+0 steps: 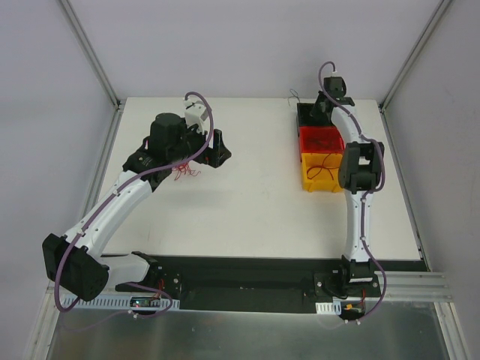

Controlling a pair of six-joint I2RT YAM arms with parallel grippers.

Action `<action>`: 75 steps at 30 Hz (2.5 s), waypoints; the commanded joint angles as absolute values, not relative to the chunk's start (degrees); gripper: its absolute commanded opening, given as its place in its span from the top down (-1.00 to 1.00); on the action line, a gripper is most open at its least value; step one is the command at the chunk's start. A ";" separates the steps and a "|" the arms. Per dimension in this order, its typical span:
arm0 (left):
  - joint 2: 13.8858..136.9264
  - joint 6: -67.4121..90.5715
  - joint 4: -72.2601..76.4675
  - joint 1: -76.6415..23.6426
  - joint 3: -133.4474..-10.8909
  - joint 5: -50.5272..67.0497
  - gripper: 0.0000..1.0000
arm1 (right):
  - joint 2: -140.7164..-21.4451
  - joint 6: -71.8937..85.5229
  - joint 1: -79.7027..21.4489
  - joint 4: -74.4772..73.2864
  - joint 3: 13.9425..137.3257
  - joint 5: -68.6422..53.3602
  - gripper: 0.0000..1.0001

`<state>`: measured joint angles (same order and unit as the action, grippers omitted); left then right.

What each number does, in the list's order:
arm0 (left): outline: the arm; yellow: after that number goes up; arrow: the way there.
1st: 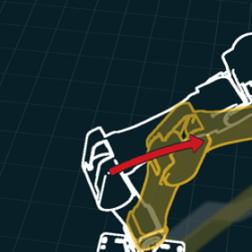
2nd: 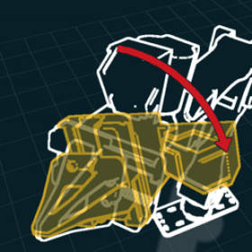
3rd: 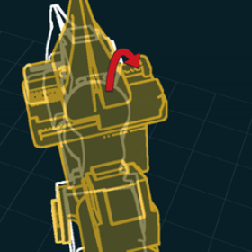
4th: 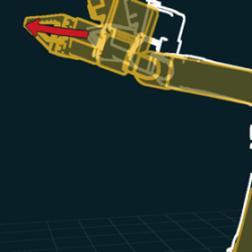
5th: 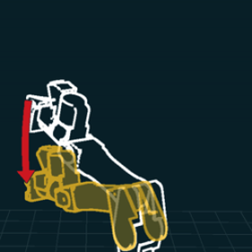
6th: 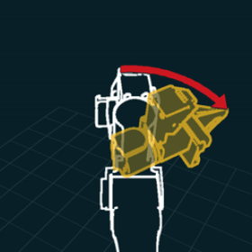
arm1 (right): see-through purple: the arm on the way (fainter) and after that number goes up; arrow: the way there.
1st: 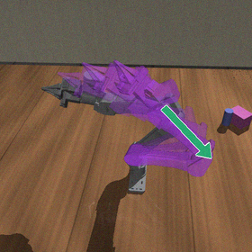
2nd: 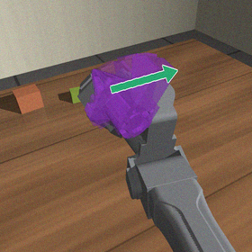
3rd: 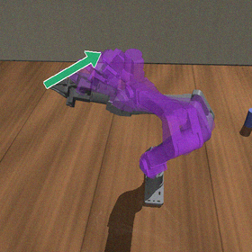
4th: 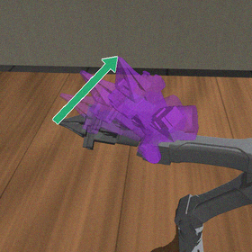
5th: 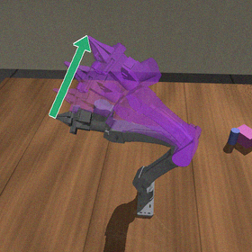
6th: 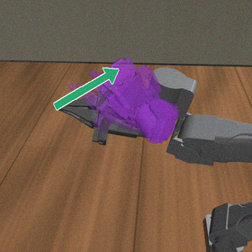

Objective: Untangle the cables

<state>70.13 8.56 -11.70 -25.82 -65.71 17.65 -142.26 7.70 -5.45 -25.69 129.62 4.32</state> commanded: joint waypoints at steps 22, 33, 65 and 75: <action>69.35 9.76 -9.67 -25.84 -66.53 19.78 -0.82 | -119.17 0.37 -7.72 -21.88 113.19 2.08 -0.64; 69.96 9.14 -9.67 -25.84 -66.27 18.46 -0.82 | -132.08 -14.32 -14.85 -19.42 128.22 13.62 -0.83; 70.31 9.40 -9.67 -25.84 -66.36 18.98 -0.82 | -137.27 12.92 -2.55 -14.50 120.22 -6.49 0.99; 71.54 9.23 -9.67 -25.84 -66.18 16.97 -0.82 | -140.71 11.69 -2.64 -15.90 126.20 -7.03 0.86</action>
<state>71.20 9.41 -11.40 -25.82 -65.71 17.89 -140.35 10.83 -1.23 -15.49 121.30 -4.75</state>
